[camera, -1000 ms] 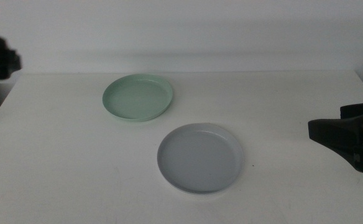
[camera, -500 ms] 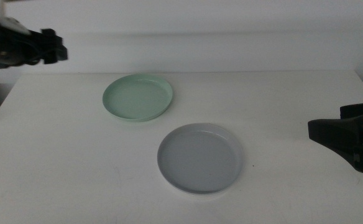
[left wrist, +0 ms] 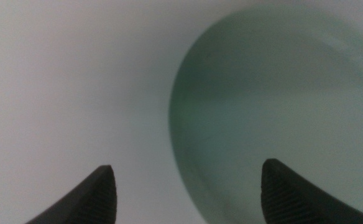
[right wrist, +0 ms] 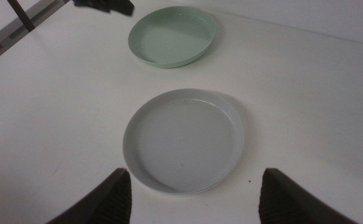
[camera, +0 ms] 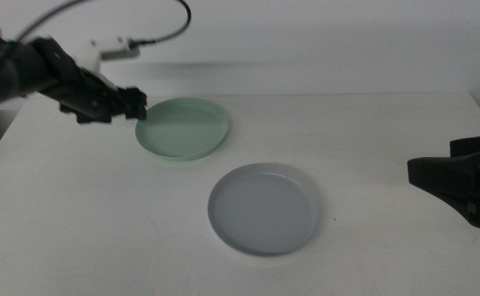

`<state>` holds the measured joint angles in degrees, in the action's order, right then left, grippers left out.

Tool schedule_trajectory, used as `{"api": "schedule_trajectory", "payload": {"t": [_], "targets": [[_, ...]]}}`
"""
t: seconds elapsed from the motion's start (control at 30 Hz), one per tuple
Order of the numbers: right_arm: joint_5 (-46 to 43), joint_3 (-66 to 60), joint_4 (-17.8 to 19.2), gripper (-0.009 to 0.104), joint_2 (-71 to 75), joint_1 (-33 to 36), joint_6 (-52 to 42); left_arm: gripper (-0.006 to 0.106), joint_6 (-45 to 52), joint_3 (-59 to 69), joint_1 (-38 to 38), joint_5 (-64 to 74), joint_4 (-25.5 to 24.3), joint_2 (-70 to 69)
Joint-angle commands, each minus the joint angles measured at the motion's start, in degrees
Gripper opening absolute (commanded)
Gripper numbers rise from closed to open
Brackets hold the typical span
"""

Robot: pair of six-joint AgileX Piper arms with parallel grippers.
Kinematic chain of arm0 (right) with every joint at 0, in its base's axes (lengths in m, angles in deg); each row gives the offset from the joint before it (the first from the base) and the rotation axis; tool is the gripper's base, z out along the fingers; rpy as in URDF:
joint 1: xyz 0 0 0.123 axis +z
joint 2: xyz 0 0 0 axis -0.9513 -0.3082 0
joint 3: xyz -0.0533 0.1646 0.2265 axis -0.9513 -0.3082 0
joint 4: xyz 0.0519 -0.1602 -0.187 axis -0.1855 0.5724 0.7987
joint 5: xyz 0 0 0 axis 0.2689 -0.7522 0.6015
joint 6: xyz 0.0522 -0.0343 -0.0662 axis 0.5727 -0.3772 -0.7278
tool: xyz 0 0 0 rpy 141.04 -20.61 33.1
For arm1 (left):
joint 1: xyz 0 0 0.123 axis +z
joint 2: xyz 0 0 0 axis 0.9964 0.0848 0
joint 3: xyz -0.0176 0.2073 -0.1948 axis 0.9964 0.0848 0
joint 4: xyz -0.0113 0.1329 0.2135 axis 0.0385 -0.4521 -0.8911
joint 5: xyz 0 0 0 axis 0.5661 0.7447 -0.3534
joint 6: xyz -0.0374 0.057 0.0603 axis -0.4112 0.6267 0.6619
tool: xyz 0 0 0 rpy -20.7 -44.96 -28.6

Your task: Stack the three bowls on top of each other.

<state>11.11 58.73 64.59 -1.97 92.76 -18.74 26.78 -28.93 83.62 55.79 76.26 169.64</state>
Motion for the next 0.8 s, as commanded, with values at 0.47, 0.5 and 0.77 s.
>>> {"api": "schedule_trajectory", "payload": {"t": [0.47,0.5,0.77], "targets": [[-3.2,1.5,-0.8,0.052,0.4,0.1,-0.7,0.0,0.1,-8.8,-2.0,-4.2,4.0,9.3],[-3.2,1.5,-0.8,0.052,0.4,0.1,-0.7,0.0,0.2,-9.0,-2.0,-4.4,4.0,9.0],[-3.2,1.5,-0.8,0.052,0.4,0.1,-0.7,0.0,0.3,-5.5,-2.6,-4.1,4.0,-3.7]]}}
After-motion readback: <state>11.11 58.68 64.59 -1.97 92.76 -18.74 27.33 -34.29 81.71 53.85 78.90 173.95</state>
